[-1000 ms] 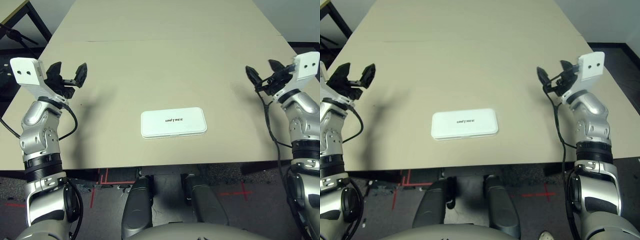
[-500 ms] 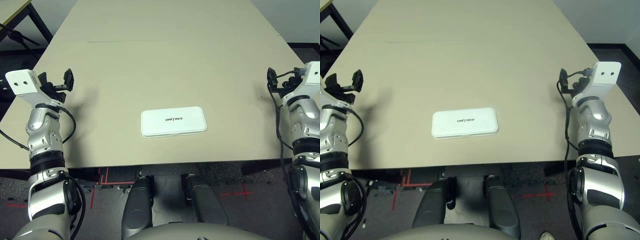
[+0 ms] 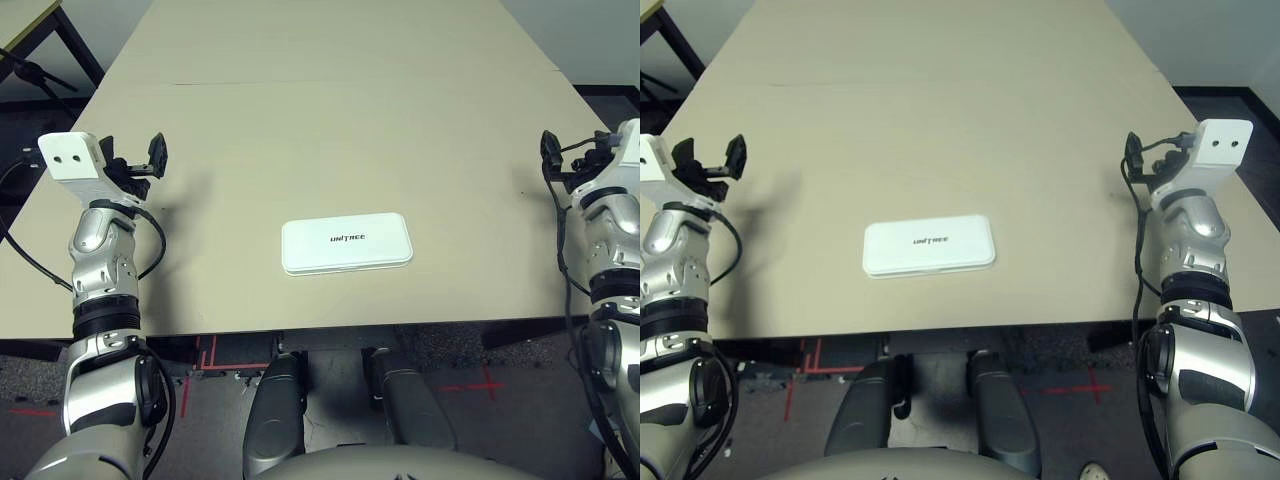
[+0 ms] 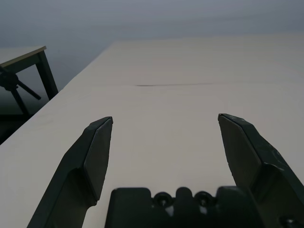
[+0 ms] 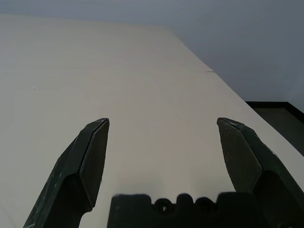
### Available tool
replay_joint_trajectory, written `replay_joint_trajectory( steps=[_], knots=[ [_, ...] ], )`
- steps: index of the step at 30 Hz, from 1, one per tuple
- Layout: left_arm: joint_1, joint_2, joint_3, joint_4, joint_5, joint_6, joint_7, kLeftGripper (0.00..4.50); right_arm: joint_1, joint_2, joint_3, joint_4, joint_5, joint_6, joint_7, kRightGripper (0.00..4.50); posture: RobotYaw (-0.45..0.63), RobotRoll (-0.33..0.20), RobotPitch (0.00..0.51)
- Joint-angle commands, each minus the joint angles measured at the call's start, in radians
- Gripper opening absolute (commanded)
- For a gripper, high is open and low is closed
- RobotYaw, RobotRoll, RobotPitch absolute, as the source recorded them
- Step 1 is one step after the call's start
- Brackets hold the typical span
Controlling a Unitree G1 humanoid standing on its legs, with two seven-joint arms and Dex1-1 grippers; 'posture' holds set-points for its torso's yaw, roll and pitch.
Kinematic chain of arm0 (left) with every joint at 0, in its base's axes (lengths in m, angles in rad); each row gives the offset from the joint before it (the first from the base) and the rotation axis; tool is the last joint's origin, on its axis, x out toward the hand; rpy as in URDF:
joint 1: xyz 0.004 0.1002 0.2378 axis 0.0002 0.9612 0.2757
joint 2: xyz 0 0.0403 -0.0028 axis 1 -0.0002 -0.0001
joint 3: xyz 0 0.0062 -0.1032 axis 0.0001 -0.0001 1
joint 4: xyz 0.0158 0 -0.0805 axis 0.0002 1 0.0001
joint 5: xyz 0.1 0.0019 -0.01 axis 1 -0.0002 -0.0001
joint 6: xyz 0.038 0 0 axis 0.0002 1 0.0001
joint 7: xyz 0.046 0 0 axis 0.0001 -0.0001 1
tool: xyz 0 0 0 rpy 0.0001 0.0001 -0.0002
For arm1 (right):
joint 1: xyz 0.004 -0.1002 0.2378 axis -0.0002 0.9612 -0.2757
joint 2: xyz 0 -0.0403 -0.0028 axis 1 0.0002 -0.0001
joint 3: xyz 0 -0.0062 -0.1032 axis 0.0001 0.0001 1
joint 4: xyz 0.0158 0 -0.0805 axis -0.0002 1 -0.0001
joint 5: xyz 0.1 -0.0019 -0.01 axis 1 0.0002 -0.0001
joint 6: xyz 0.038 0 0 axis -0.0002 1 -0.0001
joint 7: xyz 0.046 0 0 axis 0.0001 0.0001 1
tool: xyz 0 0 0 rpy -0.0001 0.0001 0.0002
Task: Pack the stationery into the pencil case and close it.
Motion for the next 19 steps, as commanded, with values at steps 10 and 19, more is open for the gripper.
replay_joint_trajectory(
  steps=[10, 19],
  knots=[
    [0.011, 0.016, 0.005, -0.009, 0.000, -0.006, -0.008, 4.46, -0.031, 0.025, 0.016, 0.029, -0.010, -0.027, 0.024, 4.50, -0.06, 0.000, 0.158],
    [-0.014, 0.041, 0.006, 0.004, -0.011, 0.009, -0.051, 4.46, 0.040, 0.043, 0.019, -0.082, 0.002, -0.004, 0.029, 4.50, -0.06, 0.000, 0.191]
  ],
)
